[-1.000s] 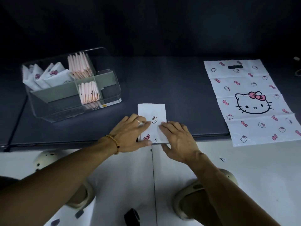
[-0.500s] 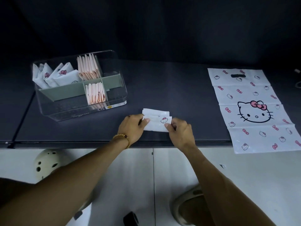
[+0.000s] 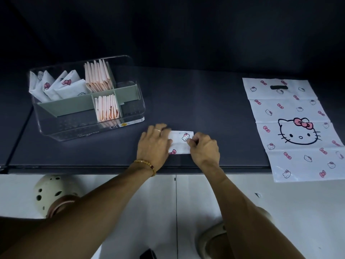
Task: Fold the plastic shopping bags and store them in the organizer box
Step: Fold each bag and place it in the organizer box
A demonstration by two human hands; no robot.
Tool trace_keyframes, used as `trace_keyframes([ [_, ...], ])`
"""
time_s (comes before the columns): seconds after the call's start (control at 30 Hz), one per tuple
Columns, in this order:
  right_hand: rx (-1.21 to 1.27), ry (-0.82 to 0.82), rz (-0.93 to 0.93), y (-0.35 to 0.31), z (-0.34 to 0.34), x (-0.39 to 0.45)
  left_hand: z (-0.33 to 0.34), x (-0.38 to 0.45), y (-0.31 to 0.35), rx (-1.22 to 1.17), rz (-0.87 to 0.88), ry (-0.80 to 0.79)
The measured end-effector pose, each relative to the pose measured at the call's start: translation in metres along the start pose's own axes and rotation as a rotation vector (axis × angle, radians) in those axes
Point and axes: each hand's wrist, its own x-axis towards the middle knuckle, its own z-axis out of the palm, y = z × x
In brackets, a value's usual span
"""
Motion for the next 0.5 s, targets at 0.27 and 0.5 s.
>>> trace_keyframes([
  [0.27,-0.090,0.095,-0.082,0.001,-0.005,0.005,0.017,0.002,-0.009,0.082,0.252,-0.261],
  [0.5,-0.377,-0.022,-0.562,0.047,0.001,0.004,0.015,-0.003,-0.004,0.138,0.241,-0.254],
])
